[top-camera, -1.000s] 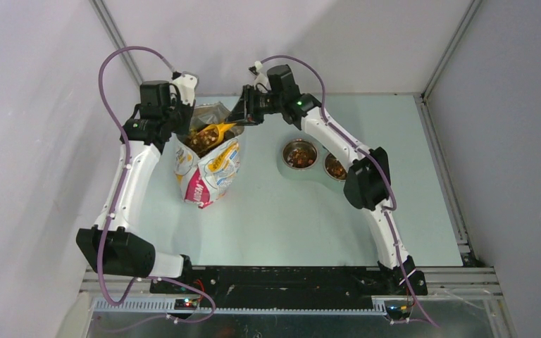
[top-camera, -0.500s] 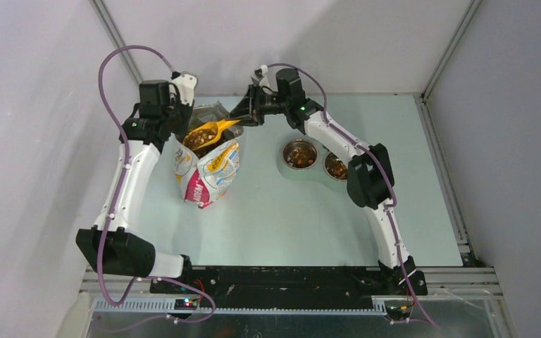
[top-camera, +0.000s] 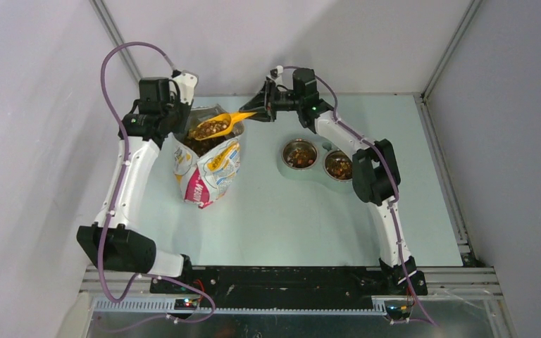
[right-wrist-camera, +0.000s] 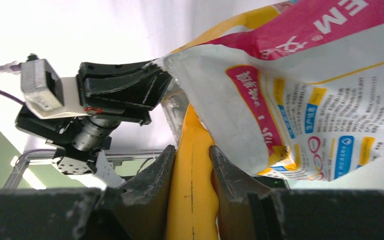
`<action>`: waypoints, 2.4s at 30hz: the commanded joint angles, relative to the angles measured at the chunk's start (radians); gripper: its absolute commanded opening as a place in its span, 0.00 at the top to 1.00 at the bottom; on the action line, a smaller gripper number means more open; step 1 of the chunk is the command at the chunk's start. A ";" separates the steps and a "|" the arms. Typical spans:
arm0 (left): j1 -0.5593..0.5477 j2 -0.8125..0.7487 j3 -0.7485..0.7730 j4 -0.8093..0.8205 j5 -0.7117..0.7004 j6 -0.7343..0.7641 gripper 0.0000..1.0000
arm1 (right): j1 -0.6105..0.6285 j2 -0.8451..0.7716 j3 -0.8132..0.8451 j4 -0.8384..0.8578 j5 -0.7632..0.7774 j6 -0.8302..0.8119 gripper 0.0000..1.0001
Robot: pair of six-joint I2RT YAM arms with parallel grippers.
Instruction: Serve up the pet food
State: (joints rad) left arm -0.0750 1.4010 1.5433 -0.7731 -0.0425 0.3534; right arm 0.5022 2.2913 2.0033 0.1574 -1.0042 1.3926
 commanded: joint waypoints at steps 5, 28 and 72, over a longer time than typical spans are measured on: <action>0.017 0.025 0.064 -0.037 -0.061 0.046 1.00 | -0.002 0.008 -0.004 0.237 -0.051 0.133 1.00; 0.024 0.035 0.036 -0.023 -0.083 0.062 1.00 | -0.103 -0.126 -0.265 0.473 -0.068 0.196 1.00; 0.025 0.057 0.027 -0.007 -0.027 0.025 1.00 | -0.425 -0.380 -0.740 0.618 -0.088 0.083 1.00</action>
State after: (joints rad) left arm -0.0685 1.4456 1.5829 -0.7891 -0.0929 0.3965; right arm 0.1280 1.9789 1.3098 0.7326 -1.0790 1.5517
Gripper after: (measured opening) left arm 0.004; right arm 0.302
